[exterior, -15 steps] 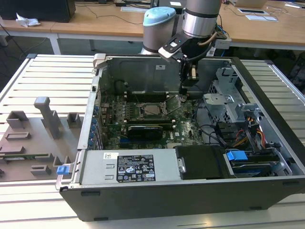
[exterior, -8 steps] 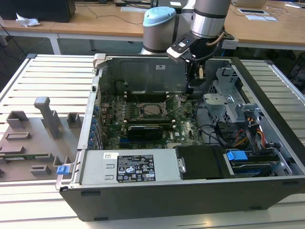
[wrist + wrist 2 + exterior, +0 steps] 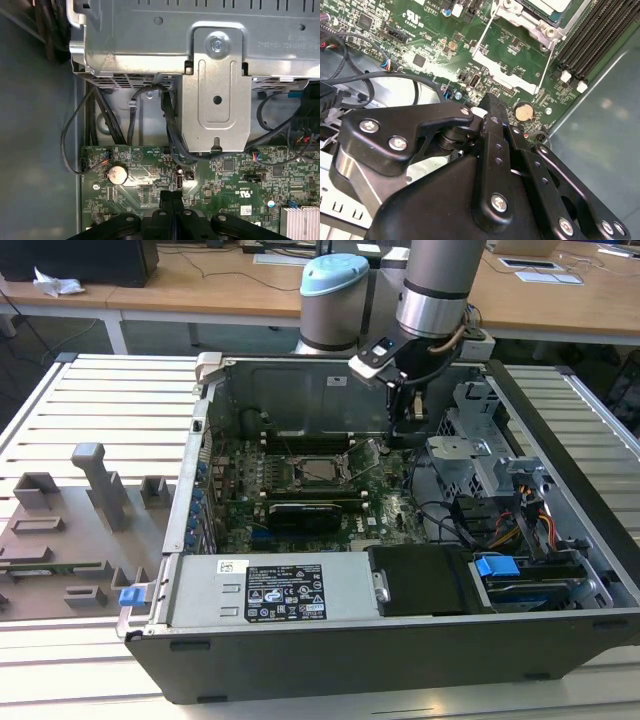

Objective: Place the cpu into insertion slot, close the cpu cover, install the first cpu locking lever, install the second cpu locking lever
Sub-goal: 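Close the cpu cover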

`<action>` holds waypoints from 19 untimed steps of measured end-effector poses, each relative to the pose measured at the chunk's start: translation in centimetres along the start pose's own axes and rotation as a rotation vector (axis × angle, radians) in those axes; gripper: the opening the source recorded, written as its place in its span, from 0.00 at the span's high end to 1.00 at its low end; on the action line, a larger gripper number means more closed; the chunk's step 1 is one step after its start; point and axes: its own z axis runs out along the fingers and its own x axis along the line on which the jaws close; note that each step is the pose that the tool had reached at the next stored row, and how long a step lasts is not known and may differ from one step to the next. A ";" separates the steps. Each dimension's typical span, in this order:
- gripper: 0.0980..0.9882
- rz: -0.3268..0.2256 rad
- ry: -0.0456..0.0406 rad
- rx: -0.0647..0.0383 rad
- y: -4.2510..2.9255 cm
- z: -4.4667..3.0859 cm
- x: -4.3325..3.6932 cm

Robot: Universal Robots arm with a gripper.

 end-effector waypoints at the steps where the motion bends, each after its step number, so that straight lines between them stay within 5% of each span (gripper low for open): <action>1: 0.99 0.000 -0.0001 0.000 0.00 0.11 0.01; 15: 0.99 0.000 0.0000 0.000 0.02 2.31 0.14; 19: 0.99 0.000 -0.0001 0.000 -0.90 2.44 0.15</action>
